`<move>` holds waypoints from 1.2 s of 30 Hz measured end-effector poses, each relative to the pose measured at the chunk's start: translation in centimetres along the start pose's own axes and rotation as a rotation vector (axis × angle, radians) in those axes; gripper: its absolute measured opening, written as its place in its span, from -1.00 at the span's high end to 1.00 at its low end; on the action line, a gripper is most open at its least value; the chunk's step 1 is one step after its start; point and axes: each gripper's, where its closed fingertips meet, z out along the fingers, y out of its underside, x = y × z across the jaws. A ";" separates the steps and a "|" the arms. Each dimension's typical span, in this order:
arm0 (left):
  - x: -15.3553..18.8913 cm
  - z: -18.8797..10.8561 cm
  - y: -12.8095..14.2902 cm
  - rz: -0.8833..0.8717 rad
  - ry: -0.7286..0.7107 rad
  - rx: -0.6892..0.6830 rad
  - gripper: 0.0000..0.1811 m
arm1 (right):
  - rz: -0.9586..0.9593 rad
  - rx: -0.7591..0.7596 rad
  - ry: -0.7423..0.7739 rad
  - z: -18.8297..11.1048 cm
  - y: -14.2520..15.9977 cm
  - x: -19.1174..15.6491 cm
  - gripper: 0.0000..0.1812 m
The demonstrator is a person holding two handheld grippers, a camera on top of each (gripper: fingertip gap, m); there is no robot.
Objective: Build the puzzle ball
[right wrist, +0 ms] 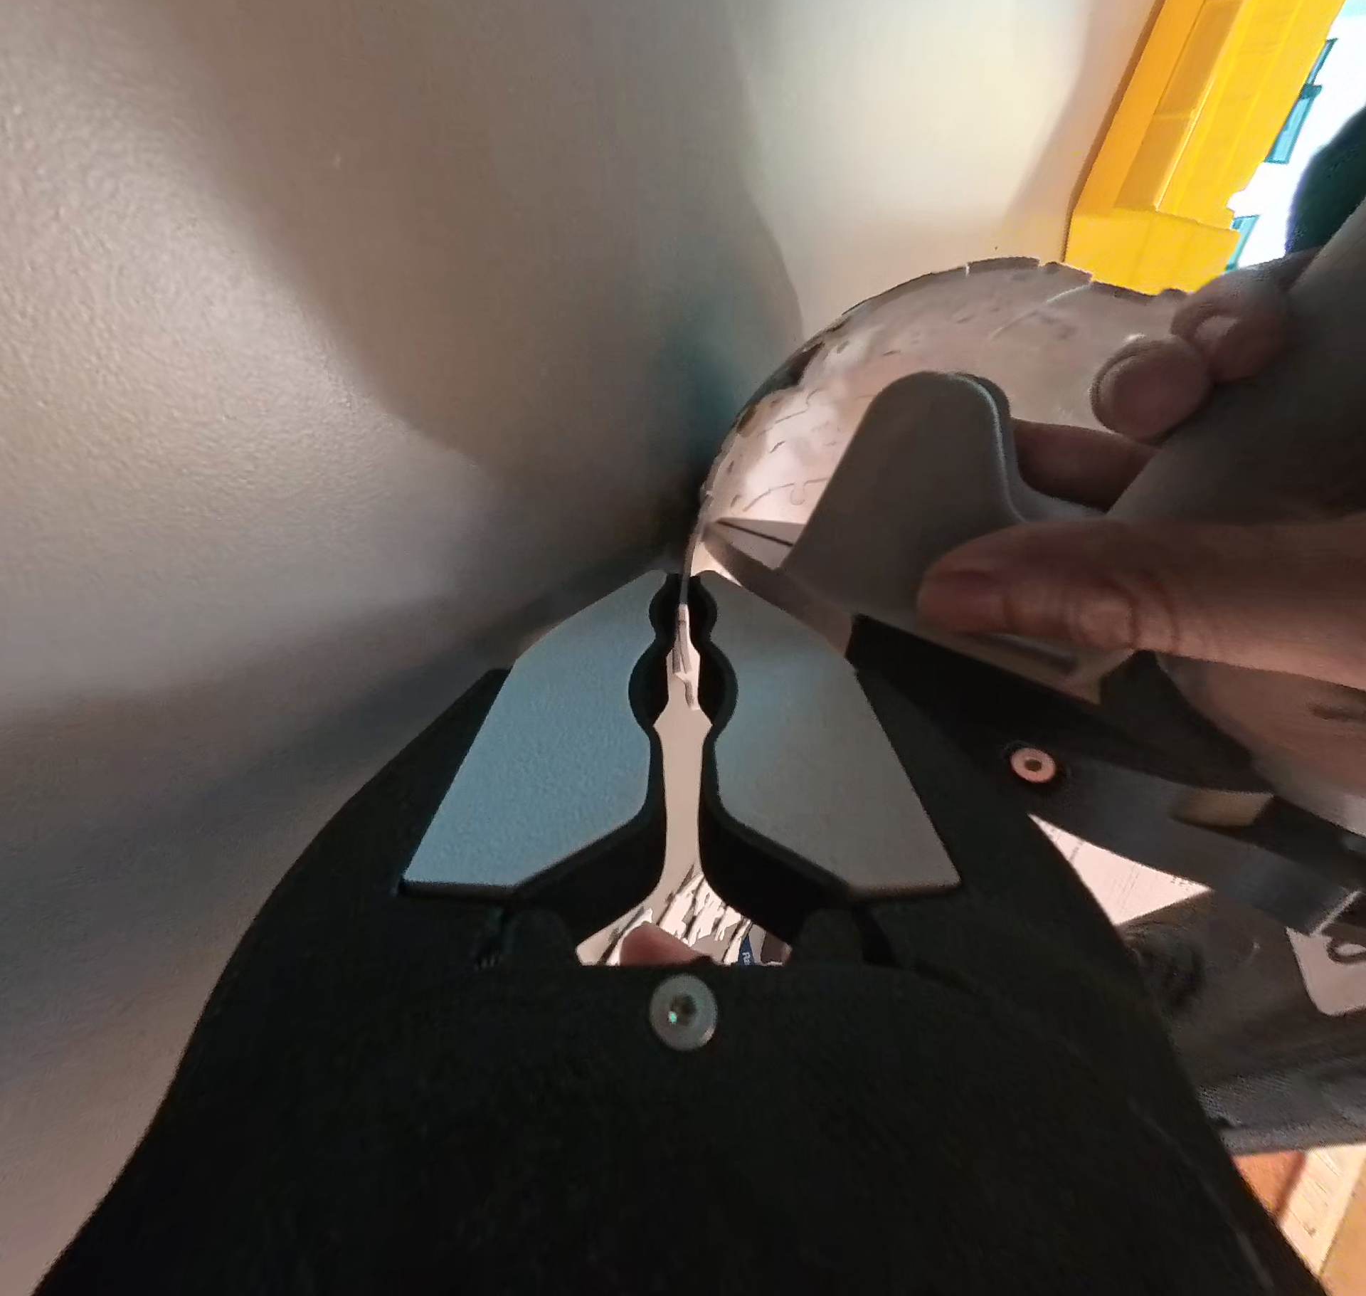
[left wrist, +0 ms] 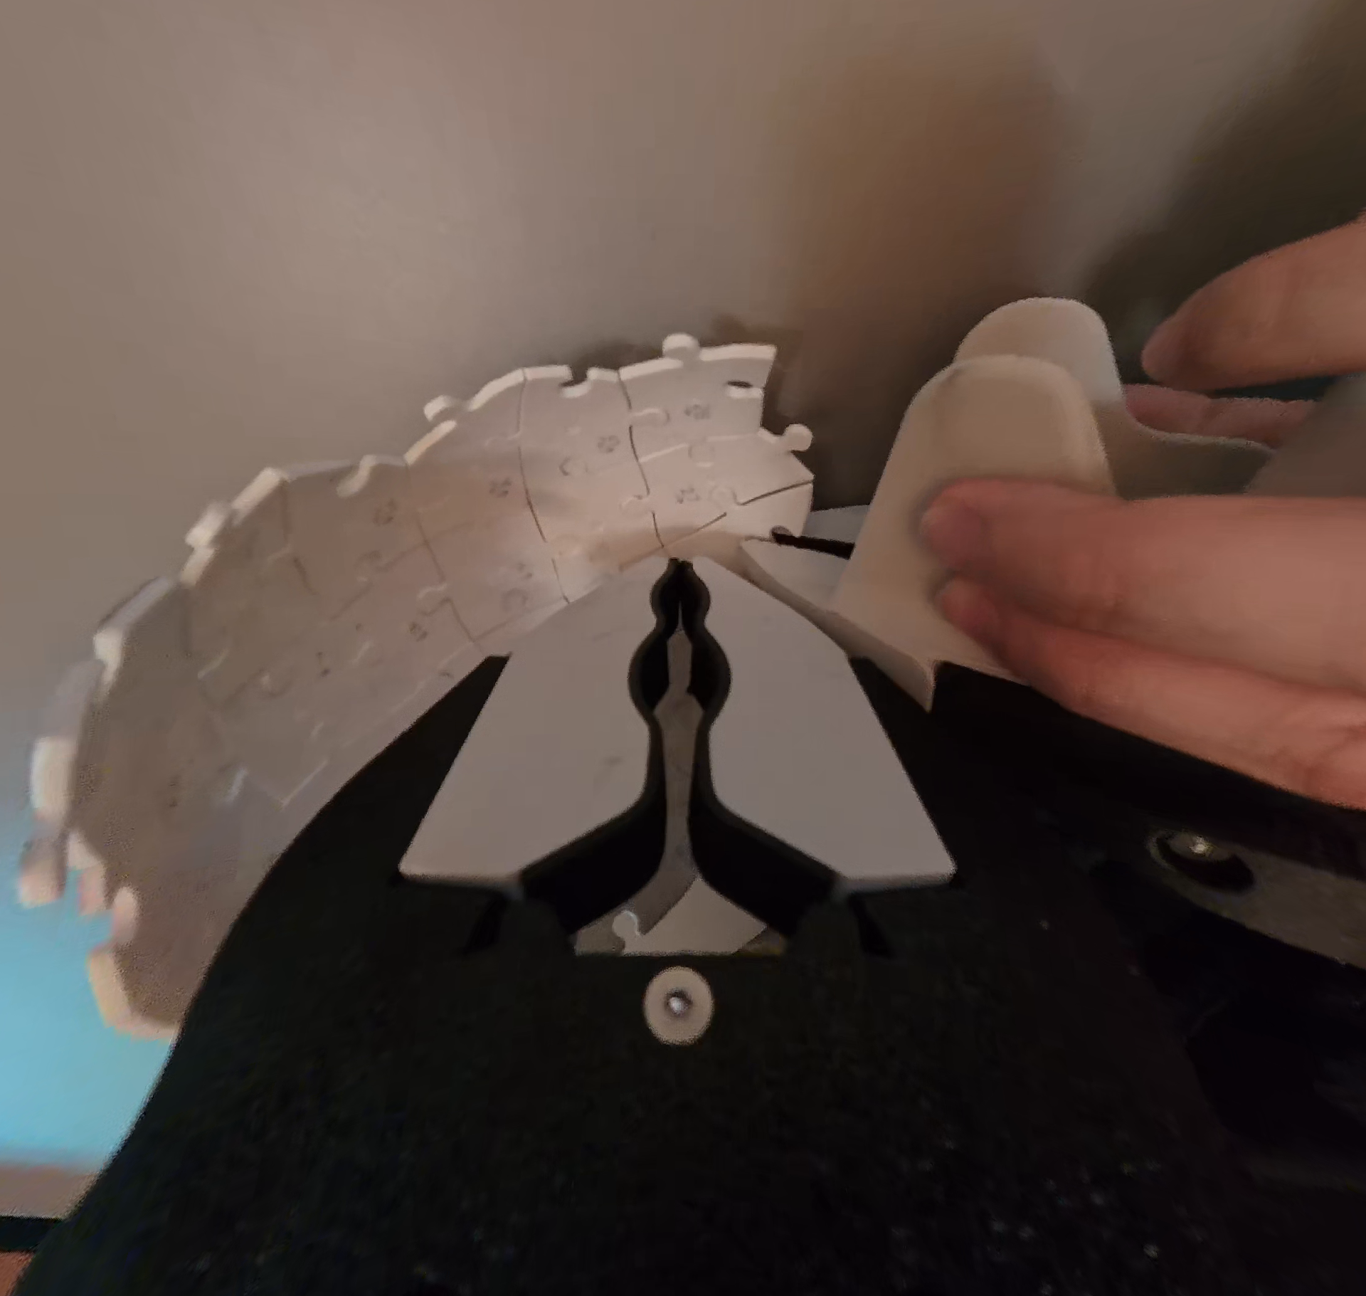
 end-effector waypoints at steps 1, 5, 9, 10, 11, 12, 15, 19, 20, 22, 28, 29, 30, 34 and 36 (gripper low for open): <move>0.0 0.0 0.0 0.000 -0.002 0.003 1.00 | -0.002 -0.001 0.000 0.0 0.0 0.0 0.97; 0.0 0.0 -0.1 -0.007 -0.015 -0.002 1.00 | -0.003 -0.003 0.002 0.1 0.1 0.0 0.97; -0.1 0.1 0.0 -0.016 -0.049 -0.017 1.00 | -0.005 -0.014 0.006 0.2 0.1 -0.2 0.96; -0.1 0.1 0.0 -0.018 -0.055 -0.019 1.00 | -0.012 -0.017 0.011 0.2 0.1 -0.2 0.96; -0.1 0.1 0.0 -0.020 -0.061 -0.020 1.00 | -0.012 -0.022 0.015 0.2 0.1 -0.2 0.97; -0.1 0.1 0.0 -0.022 -0.064 -0.020 1.00 | -0.008 -0.026 0.020 0.2 0.1 -0.1 0.97; 0.0 0.1 0.0 -0.032 -0.070 -0.015 1.00 | -0.005 -0.027 0.035 0.1 -0.1 -0.1 0.94; 0.0 0.2 0.1 -0.046 -0.078 -0.008 1.00 | 0.005 -0.035 0.049 0.0 -0.4 0.0 0.91; 0.0 0.1 0.1 -0.048 -0.078 -0.009 1.00 | 0.004 -0.041 0.046 0.0 -0.4 0.0 0.91; 0.0 0.2 0.1 -0.049 -0.077 -0.009 1.00 | 0.016 -0.048 0.037 -0.2 -0.4 0.0 0.88; 0.0 0.2 0.1 -0.051 -0.077 -0.004 1.00 | 0.169 -0.021 0.024 -1.0 -0.7 0.4 0.95; 0.0 0.2 0.1 -0.053 -0.078 -0.001 1.00 | 0.214 -0.006 0.019 -1.0 -0.8 0.4 0.99; 0.0 0.2 0.1 -0.053 -0.080 0.002 1.00 | 0.259 0.010 0.024 -0.9 -0.9 0.5 1.00; 0.0 0.1 0.1 -0.067 -0.075 0.017 1.00 | 0.374 0.010 0.056 -0.3 -0.5 0.8 1.00; 0.0 0.1 0.1 -0.074 -0.066 0.025 1.00 | 0.417 0.012 0.047 -0.1 -0.5 0.8 1.00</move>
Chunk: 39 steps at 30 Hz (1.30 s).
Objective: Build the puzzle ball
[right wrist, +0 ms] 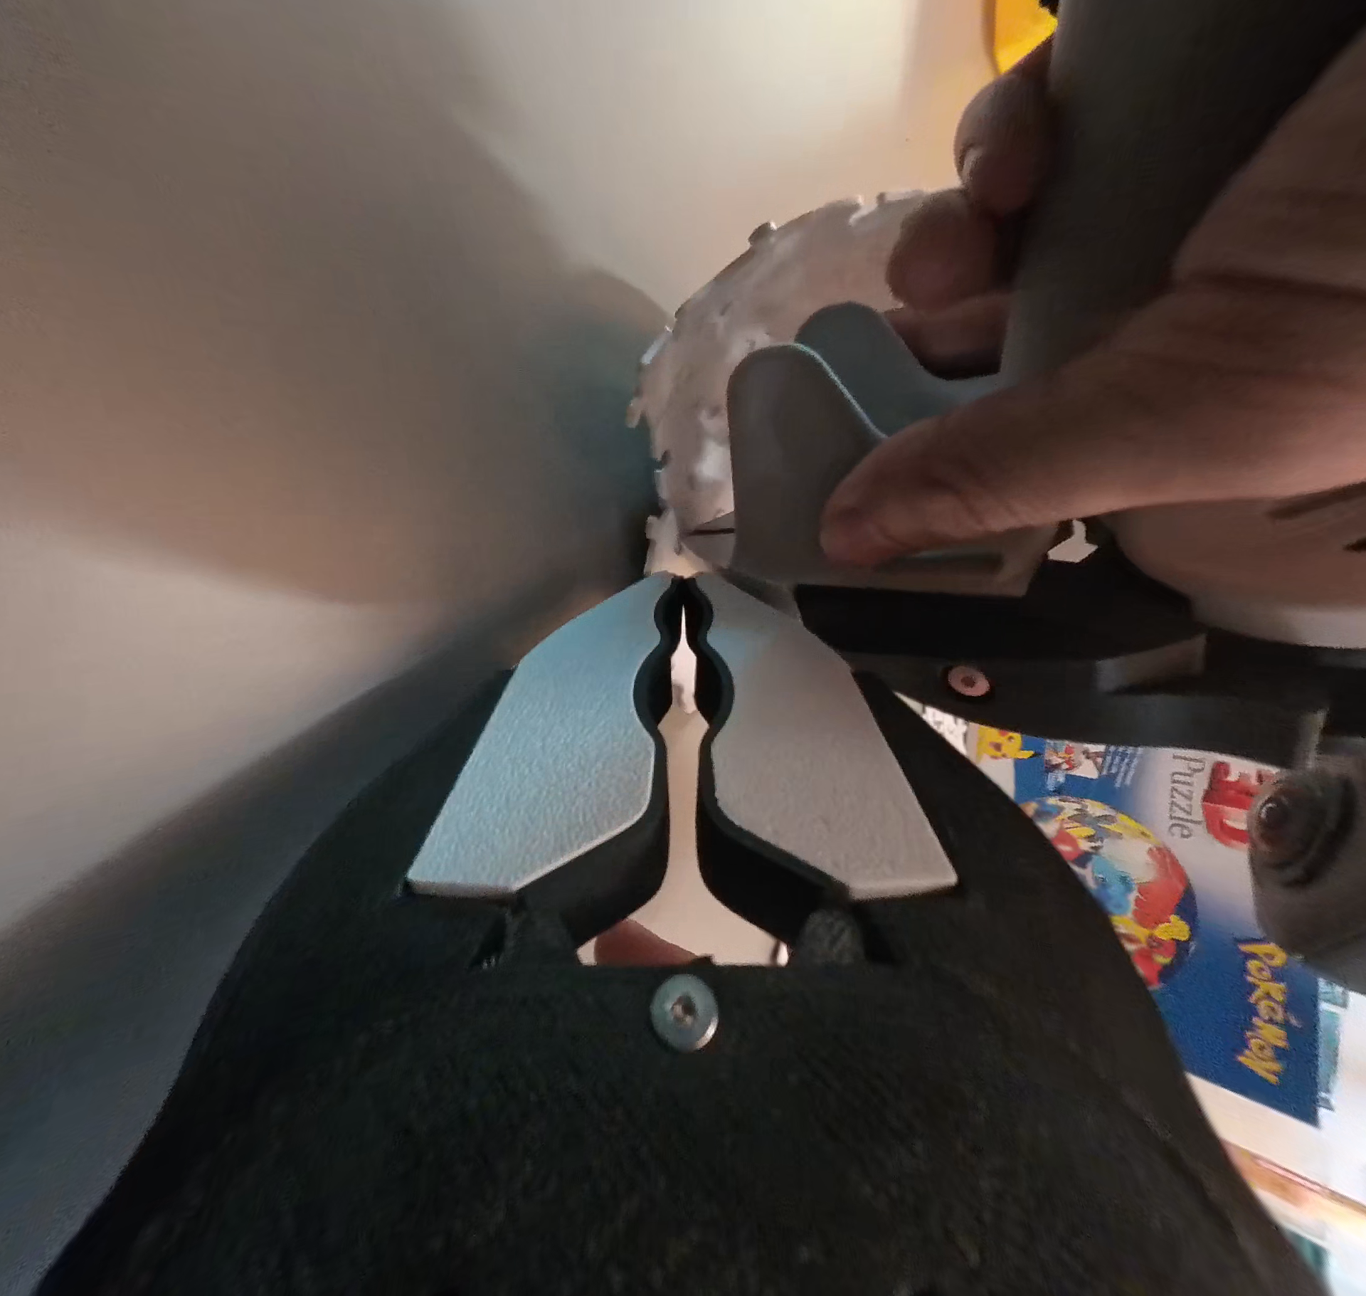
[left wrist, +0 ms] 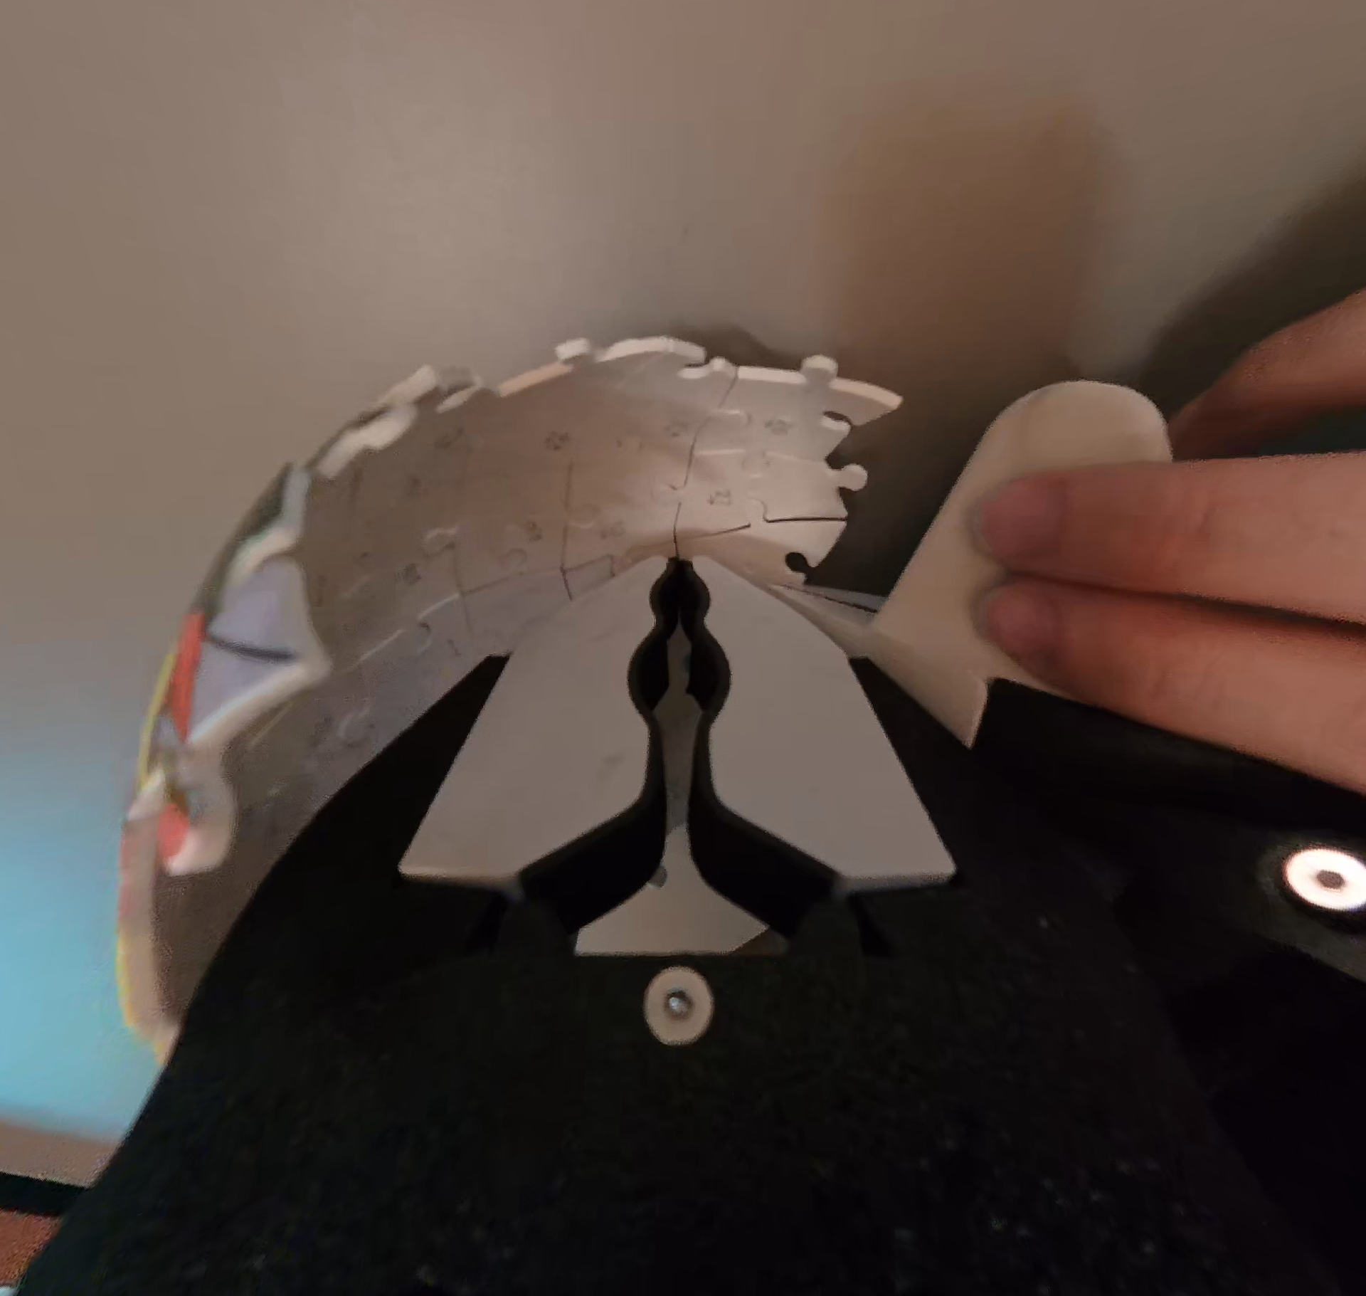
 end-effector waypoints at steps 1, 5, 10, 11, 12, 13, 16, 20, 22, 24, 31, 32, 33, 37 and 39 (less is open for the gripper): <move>0.0 0.0 0.0 -0.003 0.002 0.002 1.00 | 0.007 0.002 0.002 0.0 0.0 0.0 1.00; 0.0 0.0 0.0 0.009 -0.002 -0.004 1.00 | -0.037 -0.015 -0.018 0.2 0.1 -0.1 1.00; 0.2 0.0 0.1 0.028 -0.010 -0.001 1.00 | -0.086 -0.025 -0.058 0.4 0.0 -0.7 1.00; 0.2 0.0 0.1 0.030 -0.013 0.002 1.00 | -0.086 -0.024 -0.059 0.4 0.0 -0.7 1.00; 0.2 0.0 0.1 0.033 -0.015 0.004 1.00 | -0.086 -0.023 -0.060 0.4 0.0 -0.7 1.00; 0.1 0.0 0.1 0.037 -0.019 0.006 1.00 | -0.086 -0.023 -0.060 0.4 0.0 -0.7 1.00; 0.2 -0.4 0.0 0.039 -0.026 0.032 1.00 | -0.083 -0.026 -0.061 0.4 0.1 -0.6 0.99; 0.0 -1.5 -0.1 0.038 -0.048 0.085 1.00 | -0.073 -0.025 -0.052 0.4 0.3 -0.4 1.00; -0.4 -2.0 -0.2 0.028 -0.058 0.102 1.00 | -0.071 -0.022 -0.048 0.3 0.3 -0.3 1.00; -0.5 -2.3 0.0 0.026 -0.066 0.107 1.00 | -0.069 -0.020 -0.043 0.3 0.3 -0.2 1.00; -0.2 -1.9 0.0 0.055 -0.082 0.098 1.00 | -0.084 -0.023 -0.033 0.2 0.4 0.0 1.00; 0.0 -1.7 -0.1 0.064 -0.082 0.094 1.00 | -0.080 -0.023 -0.033 0.2 0.4 0.0 1.00; 0.2 -1.5 -0.2 0.070 -0.085 0.089 1.00 | -0.077 -0.020 -0.036 0.2 0.4 -0.1 1.00; -0.1 -0.6 -0.2 0.042 -0.092 0.058 1.00 | -0.094 -0.026 -0.024 0.2 0.5 -0.2 1.00; -0.1 -0.3 -0.2 0.037 -0.093 0.052 1.00 | -0.080 -0.011 -0.027 0.1 0.4 -0.2 1.00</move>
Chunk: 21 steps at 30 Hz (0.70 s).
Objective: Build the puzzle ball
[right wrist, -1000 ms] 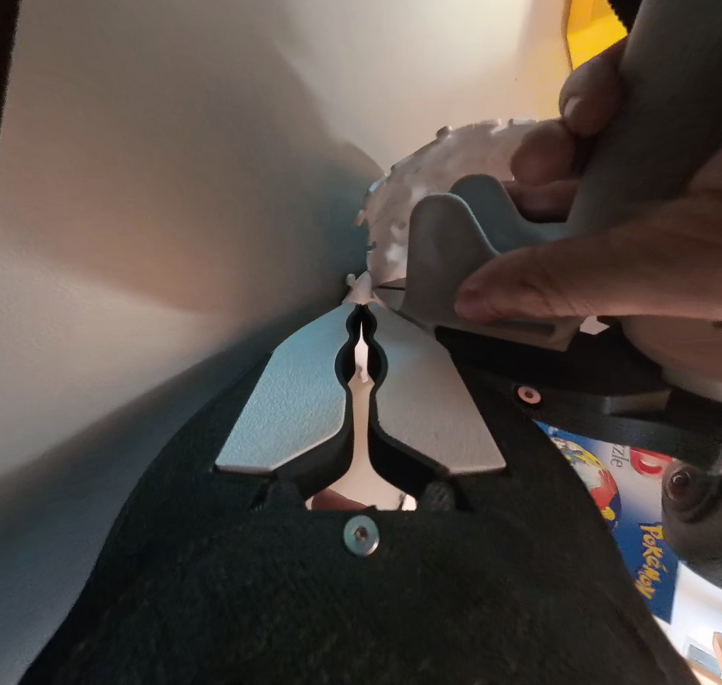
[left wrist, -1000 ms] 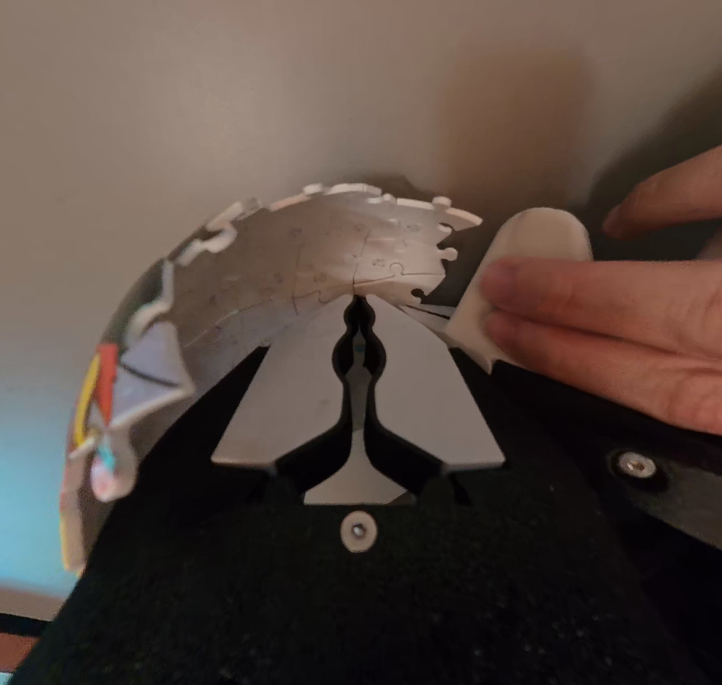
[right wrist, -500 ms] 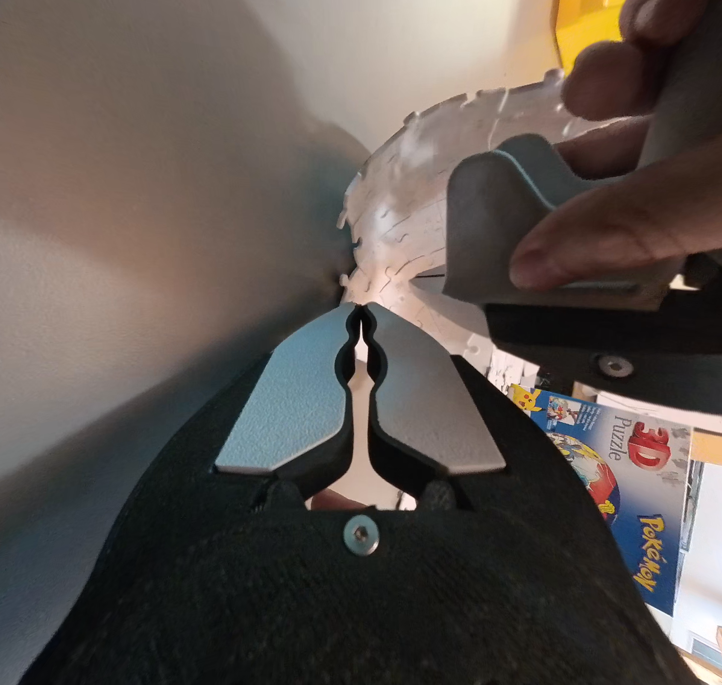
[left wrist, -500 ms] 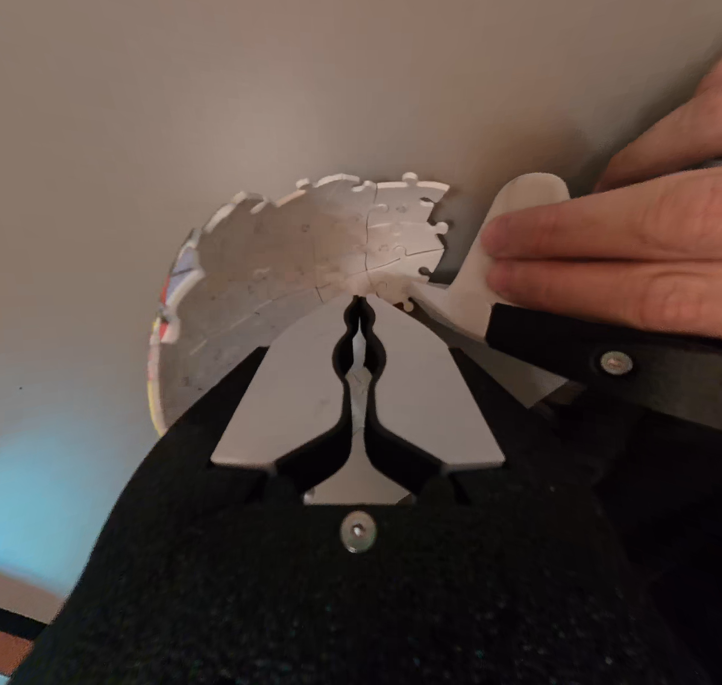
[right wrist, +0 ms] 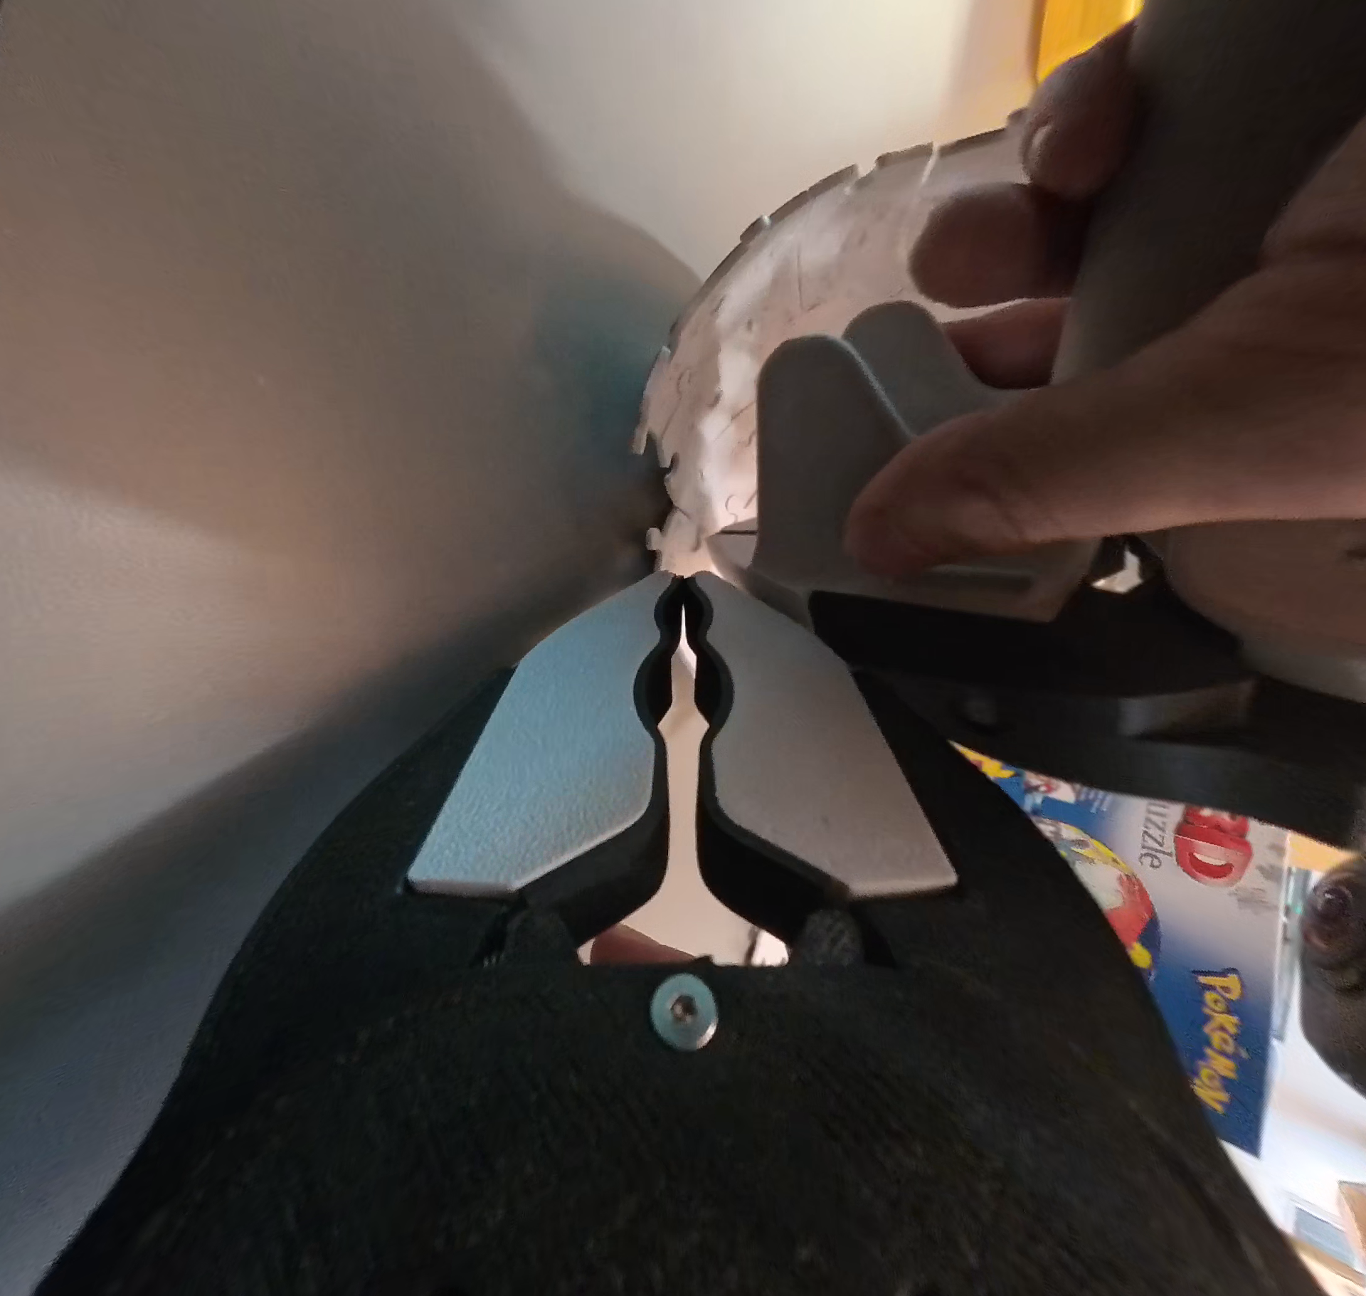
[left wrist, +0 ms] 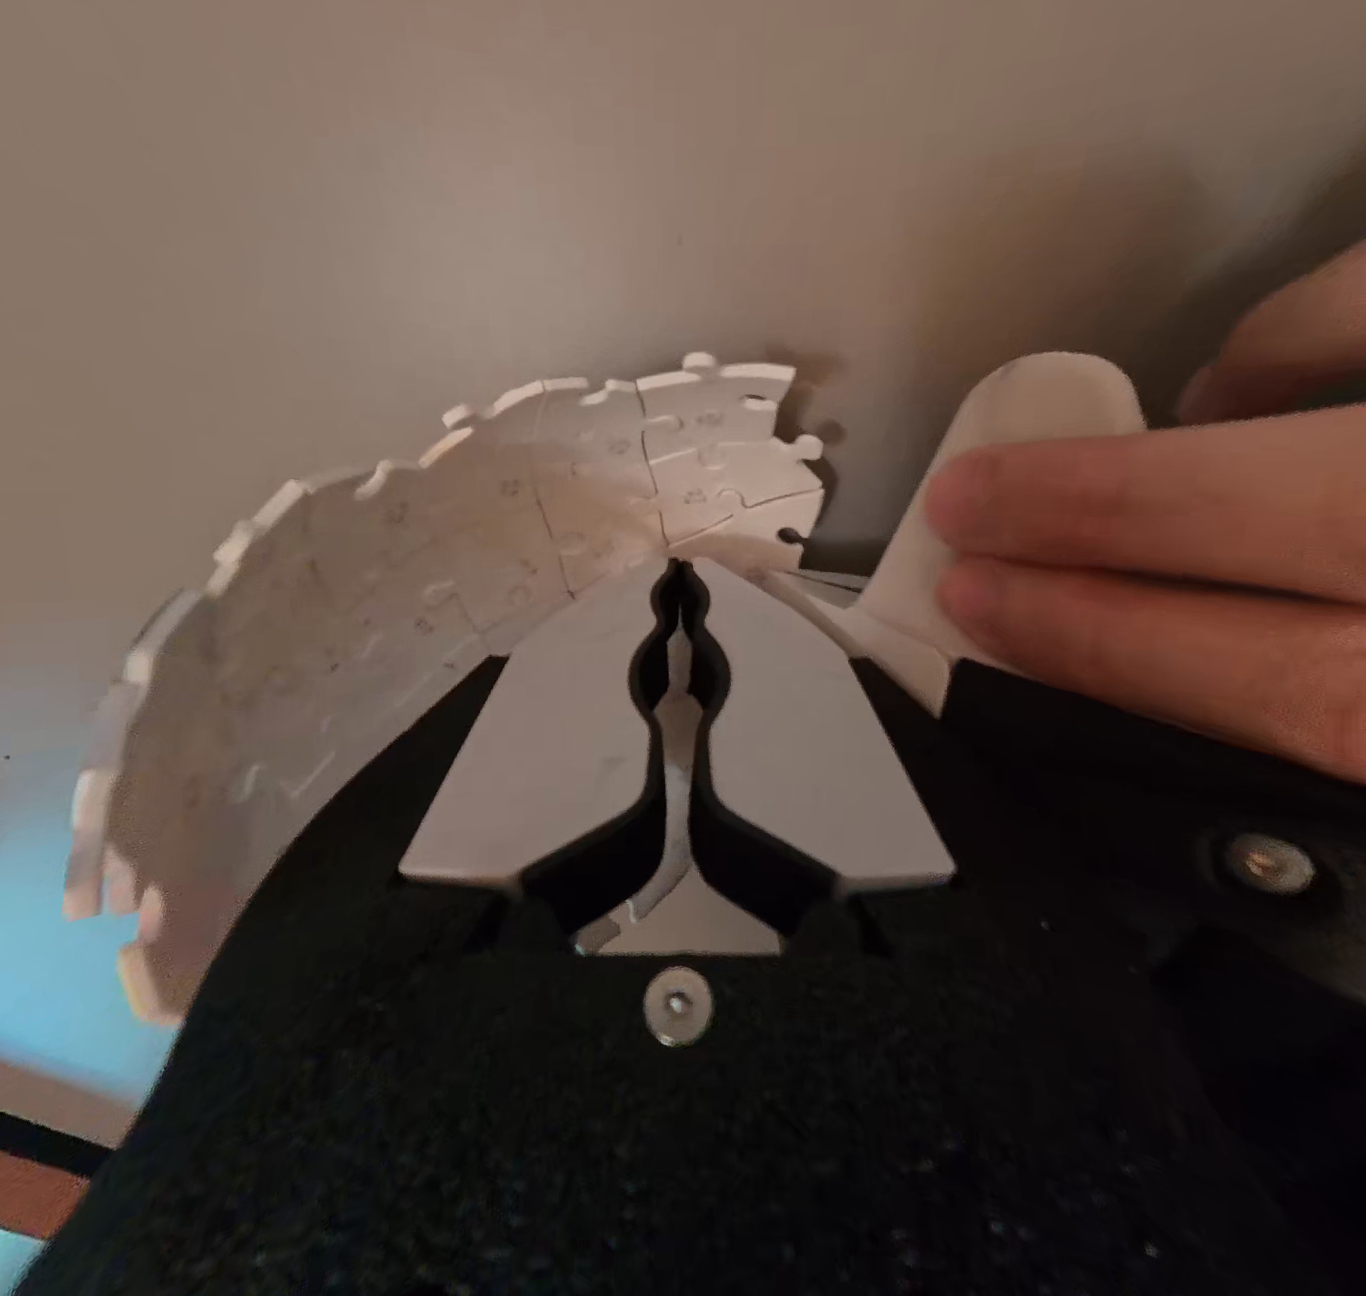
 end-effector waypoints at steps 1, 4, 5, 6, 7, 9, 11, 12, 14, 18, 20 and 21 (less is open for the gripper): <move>0.0 0.1 0.1 -0.003 -0.001 -0.008 1.00 | 0.008 0.008 0.002 0.0 0.0 0.0 1.00; 0.0 0.2 0.0 -0.011 0.003 -0.015 1.00 | 0.005 0.013 0.011 0.0 0.1 0.0 1.00; 0.0 0.2 0.0 -0.010 0.000 -0.018 1.00 | 0.007 0.015 0.013 0.0 0.1 0.0 1.00; 0.0 0.2 0.0 -0.009 -0.003 -0.020 1.00 | 0.010 0.017 0.012 -0.1 0.1 0.0 1.00; 0.0 0.3 0.0 -0.009 -0.007 -0.023 1.00 | 0.011 0.016 0.013 -0.2 0.2 0.0 1.00; -0.1 0.3 0.0 -0.011 -0.015 -0.031 1.00 | 0.009 0.011 0.019 -0.4 0.3 -0.1 1.00; 0.0 0.3 0.0 -0.001 -0.032 -0.041 1.00 | 0.009 0.012 0.021 -0.6 0.5 -0.2 1.00; 0.0 0.3 0.0 0.005 -0.042 -0.049 1.00 | 0.012 0.017 0.024 -0.8 0.5 -0.3 1.00; 0.0 0.3 0.0 0.011 -0.059 -0.067 1.00 | 0.038 0.024 0.028 -1.1 0.6 -0.3 1.00; 0.0 0.3 0.1 -0.011 -0.044 -0.069 1.00 | 0.049 0.023 0.047 -1.7 0.8 -0.3 1.00; 0.0 0.3 0.0 -0.032 -0.022 -0.054 1.00 | 0.052 0.018 0.048 -1.7 1.0 -0.3 1.00; -0.1 0.3 0.0 -0.044 -0.016 -0.046 1.00 | 0.056 0.014 0.044 -1.8 1.2 -0.4 1.00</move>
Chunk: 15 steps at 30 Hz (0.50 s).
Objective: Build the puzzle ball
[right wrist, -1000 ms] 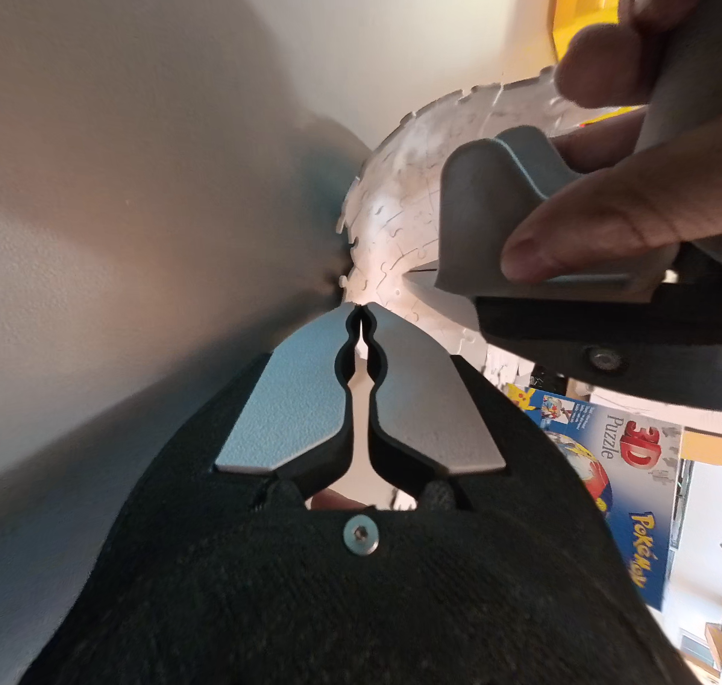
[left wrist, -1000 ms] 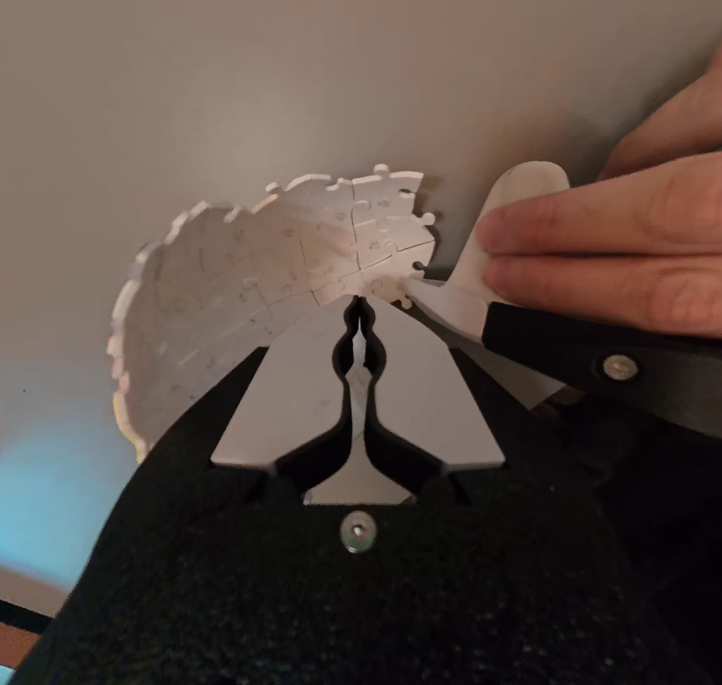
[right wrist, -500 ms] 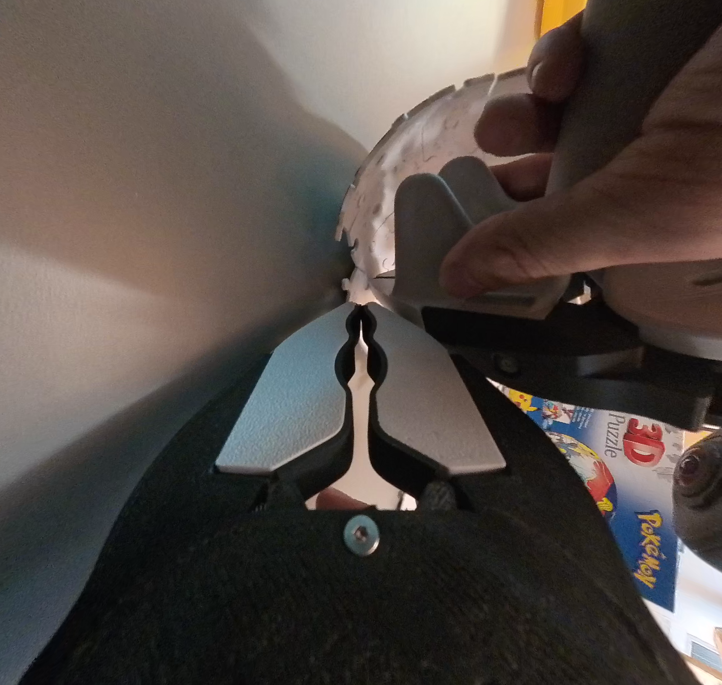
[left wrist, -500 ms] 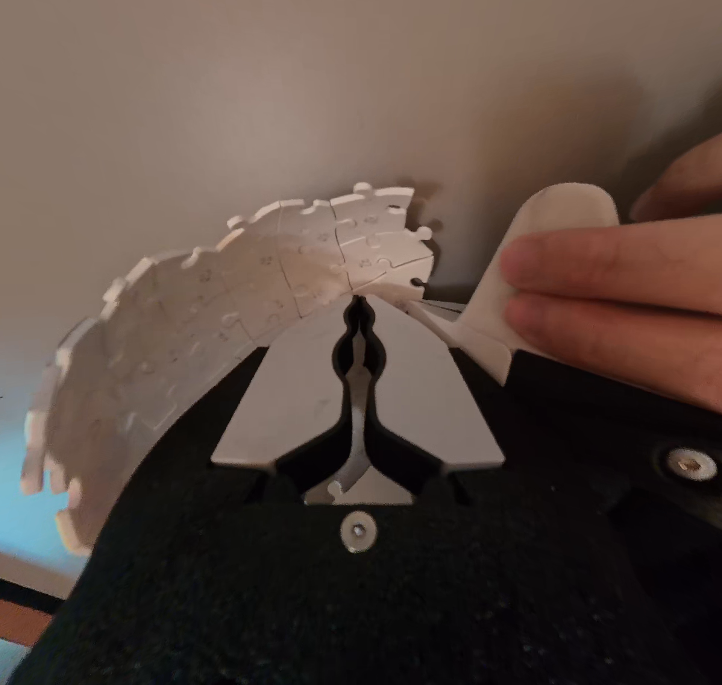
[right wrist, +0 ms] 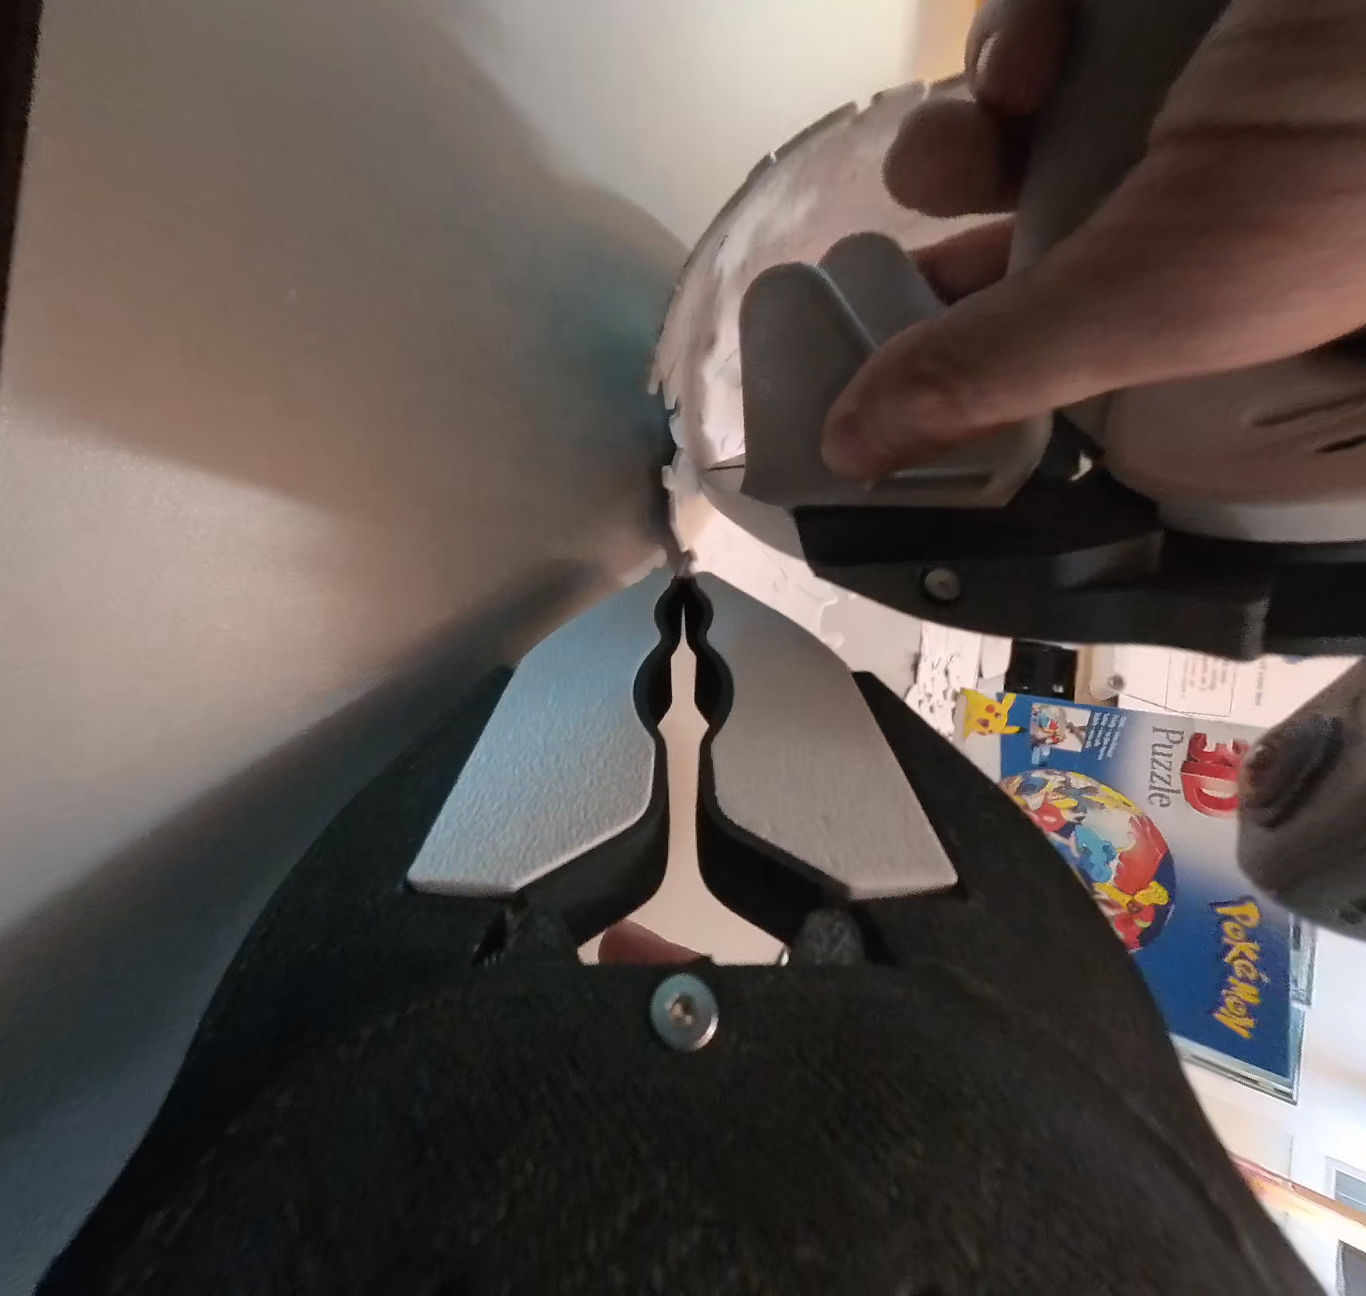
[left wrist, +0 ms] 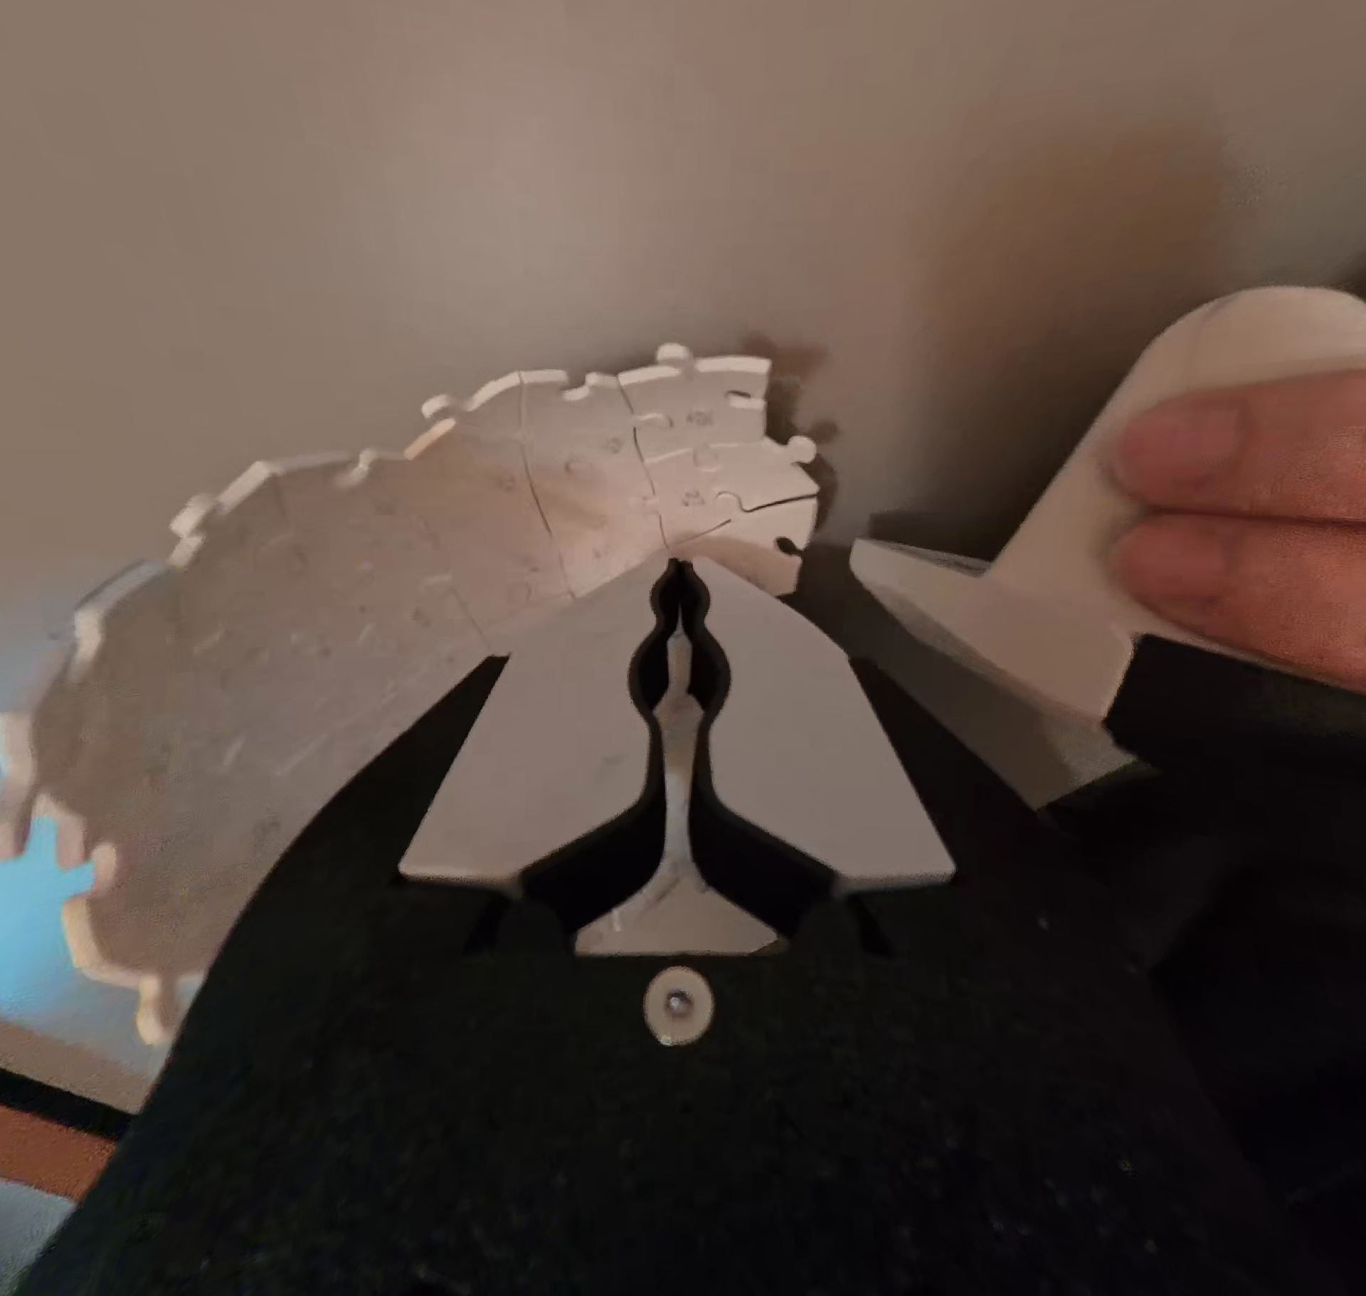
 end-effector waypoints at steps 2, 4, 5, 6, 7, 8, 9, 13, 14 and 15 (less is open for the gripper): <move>-0.3 -0.2 -0.1 -0.019 -0.012 0.018 1.00 | -0.001 -0.005 0.008 -0.1 0.2 0.1 1.00; -0.7 -0.6 -0.1 -0.027 -0.027 0.030 1.00 | 0.004 -0.004 0.004 -0.1 0.3 0.1 1.00; -0.7 -0.7 -0.2 -0.026 -0.029 0.032 1.00 | 0.005 -0.005 0.005 -0.1 0.3 0.1 1.00; -0.8 -0.8 -0.1 -0.025 -0.026 0.033 1.00 | 0.003 -0.007 0.005 -0.1 0.3 0.1 1.00; -0.7 -0.9 -0.2 -0.026 -0.021 0.033 1.00 | 0.001 -0.011 0.005 0.0 0.4 0.0 1.00; -0.7 -0.9 -0.2 -0.028 -0.017 0.035 1.00 | 0.000 -0.013 0.004 0.0 0.4 0.0 1.00; -0.8 -0.8 -0.2 -0.030 -0.013 0.034 1.00 | -0.001 -0.013 0.002 0.0 0.4 -0.1 1.00; -0.9 -1.1 -0.2 -0.032 -0.013 0.045 1.00 | -0.001 -0.025 0.000 0.2 0.7 -0.3 1.00; -1.0 -1.3 -0.3 -0.034 -0.011 0.051 1.00 | 0.002 -0.025 0.000 0.2 0.7 -0.3 1.00; -1.0 -1.4 -0.4 -0.034 -0.008 0.057 1.00 | 0.005 -0.024 0.000 0.2 0.7 -0.3 1.00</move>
